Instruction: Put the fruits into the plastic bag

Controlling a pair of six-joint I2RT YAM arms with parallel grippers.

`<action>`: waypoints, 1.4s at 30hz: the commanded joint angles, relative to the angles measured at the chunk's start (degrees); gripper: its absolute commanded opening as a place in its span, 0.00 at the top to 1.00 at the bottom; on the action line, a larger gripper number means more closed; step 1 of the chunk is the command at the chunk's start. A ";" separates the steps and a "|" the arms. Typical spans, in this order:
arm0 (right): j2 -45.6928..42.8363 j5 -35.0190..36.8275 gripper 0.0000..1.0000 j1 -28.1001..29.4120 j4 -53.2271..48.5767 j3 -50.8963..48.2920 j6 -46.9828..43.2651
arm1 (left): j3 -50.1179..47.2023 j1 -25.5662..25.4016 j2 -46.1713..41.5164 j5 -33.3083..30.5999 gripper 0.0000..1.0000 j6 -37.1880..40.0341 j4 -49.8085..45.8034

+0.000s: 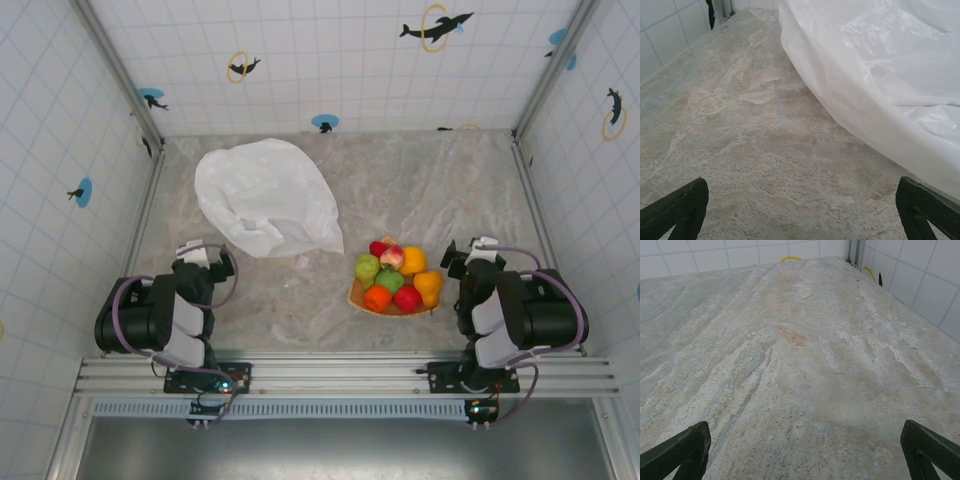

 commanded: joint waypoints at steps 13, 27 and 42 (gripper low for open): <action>-2.63 3.14 0.00 0.14 2.99 -3.91 0.66 | -0.13 0.42 -7.15 -5.74 0.02 -3.43 -5.39; -34.07 6.32 0.03 0.90 -31.04 6.98 5.14 | 19.36 0.37 -32.90 0.59 0.04 -37.67 -58.62; -25.66 1.29 0.02 32.25 -62.23 35.49 -2.16 | 33.34 -5.80 -17.02 9.11 0.04 -35.15 -77.14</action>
